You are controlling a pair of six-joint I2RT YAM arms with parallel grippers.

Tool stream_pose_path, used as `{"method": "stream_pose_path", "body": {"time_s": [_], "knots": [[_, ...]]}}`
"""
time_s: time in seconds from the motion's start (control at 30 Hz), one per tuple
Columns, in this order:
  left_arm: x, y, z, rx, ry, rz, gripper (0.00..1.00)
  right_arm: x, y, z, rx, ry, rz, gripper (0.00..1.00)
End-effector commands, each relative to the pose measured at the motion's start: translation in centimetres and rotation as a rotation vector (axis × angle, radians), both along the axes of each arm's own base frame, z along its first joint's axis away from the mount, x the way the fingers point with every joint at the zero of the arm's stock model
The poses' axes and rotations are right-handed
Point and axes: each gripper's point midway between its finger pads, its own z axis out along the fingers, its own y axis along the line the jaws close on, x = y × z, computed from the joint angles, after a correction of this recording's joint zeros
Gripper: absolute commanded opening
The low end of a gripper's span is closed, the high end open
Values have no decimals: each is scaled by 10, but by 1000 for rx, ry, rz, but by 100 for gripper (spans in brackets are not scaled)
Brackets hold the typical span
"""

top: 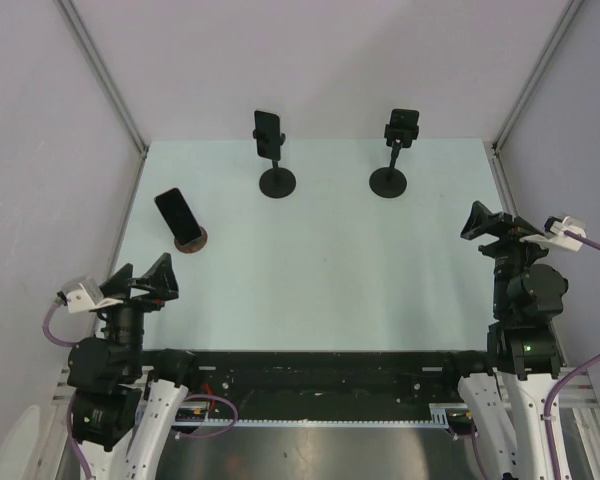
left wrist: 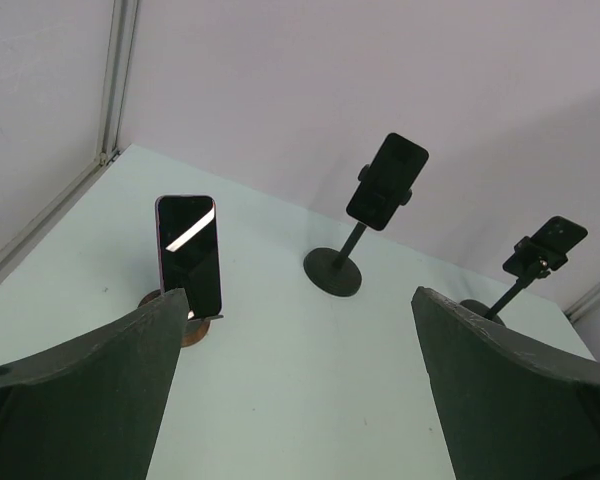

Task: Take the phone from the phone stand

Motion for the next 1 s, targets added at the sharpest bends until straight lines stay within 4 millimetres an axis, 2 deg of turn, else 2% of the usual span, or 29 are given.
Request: {"method": "stream_pose_path", "body": {"time_s": [0.0, 0.2, 0.5, 0.63, 0.67, 0.7, 0.73, 0.77, 0.8, 0.87, 0.9, 0.93, 0.97], "knots": [[-29, 11, 12, -65, -127, 25, 100, -2, -3, 6, 17, -11, -15, 100], [-16, 13, 1, -107, -75, 51, 100, 2, -8, 1, 30, 10, -48, 100], [33, 12, -38, -239, 139, 135, 100, 37, 1, -16, 20, 80, -6, 100], [53, 20, -53, -268, 229, 232, 100, 53, 14, -25, -3, 114, 66, 100], [56, 20, -51, -280, 236, 238, 100, 57, 20, -29, -25, 128, 97, 100], [66, 18, -60, -267, 291, 252, 100, 59, 22, -31, -43, 135, 97, 100], [71, 18, -63, -264, 314, 263, 100, 60, 36, -31, -65, 137, 135, 100], [75, 18, -59, -267, 321, 273, 100, 61, 36, -33, -105, 144, 125, 100], [86, 17, -70, -245, 382, 289, 100, 63, 42, -38, -117, 156, 141, 100], [97, 18, -67, -219, 414, 311, 100, 61, 55, -39, -147, 150, 171, 100], [107, 17, -76, -190, 467, 329, 100, 58, 59, -42, -170, 152, 180, 100], [113, 17, -77, -168, 490, 337, 100, 54, 71, -42, -182, 144, 219, 100], [118, 18, -67, -133, 492, 338, 100, 51, 76, -33, -180, 100, 226, 100]]}}
